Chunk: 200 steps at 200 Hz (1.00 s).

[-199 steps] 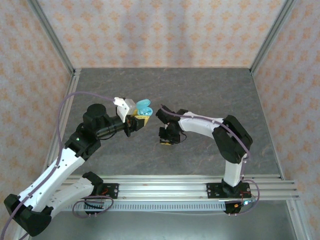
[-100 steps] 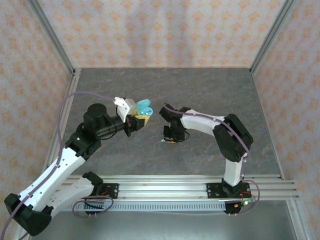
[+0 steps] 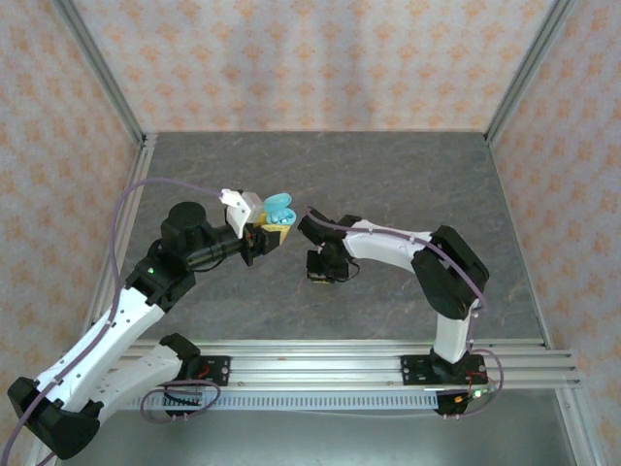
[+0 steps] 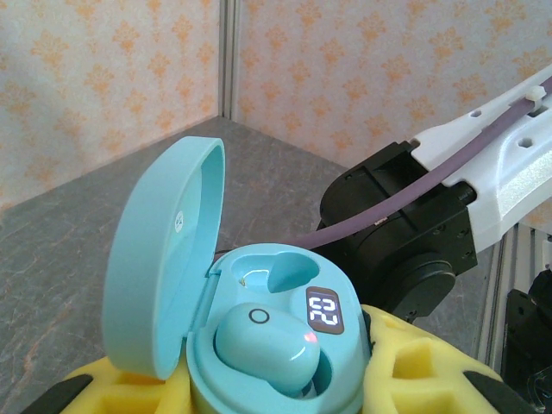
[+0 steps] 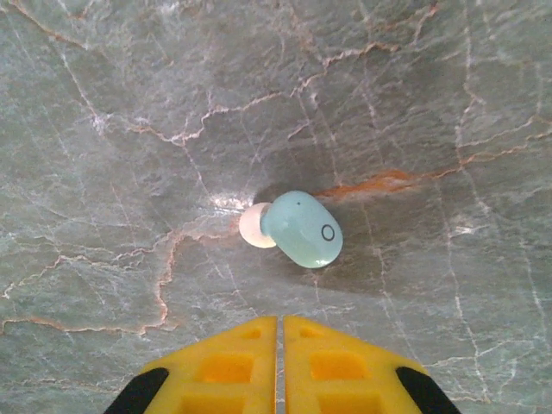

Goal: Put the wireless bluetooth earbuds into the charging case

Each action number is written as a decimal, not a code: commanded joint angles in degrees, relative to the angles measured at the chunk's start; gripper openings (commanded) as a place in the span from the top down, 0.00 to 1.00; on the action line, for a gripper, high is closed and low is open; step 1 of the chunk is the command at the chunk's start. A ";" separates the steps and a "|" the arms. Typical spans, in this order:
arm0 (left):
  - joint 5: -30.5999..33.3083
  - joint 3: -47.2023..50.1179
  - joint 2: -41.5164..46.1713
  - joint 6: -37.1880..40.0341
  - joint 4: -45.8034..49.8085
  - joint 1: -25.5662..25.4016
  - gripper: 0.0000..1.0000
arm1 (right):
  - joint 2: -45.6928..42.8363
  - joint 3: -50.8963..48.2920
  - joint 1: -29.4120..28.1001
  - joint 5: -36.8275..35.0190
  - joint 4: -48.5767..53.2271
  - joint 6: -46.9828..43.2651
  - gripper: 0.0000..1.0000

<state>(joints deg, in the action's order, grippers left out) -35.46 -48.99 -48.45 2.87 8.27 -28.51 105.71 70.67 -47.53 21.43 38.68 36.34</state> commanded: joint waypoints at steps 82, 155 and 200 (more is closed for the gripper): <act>1.72 0.89 2.13 0.11 -0.94 -0.38 1.00 | 2.04 -2.04 4.35 -2.03 -1.94 -1.34 0.89; 2.14 0.84 2.30 0.27 -0.53 -0.33 1.00 | 3.80 -1.11 7.77 1.76 -6.63 -0.59 0.90; 2.33 0.68 2.56 0.55 -0.03 -0.40 1.00 | 5.44 2.52 9.12 0.03 -3.01 -3.54 0.90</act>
<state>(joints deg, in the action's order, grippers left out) -33.98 -48.56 -46.96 2.94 8.32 -28.51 109.36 70.41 -40.71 28.10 36.23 34.98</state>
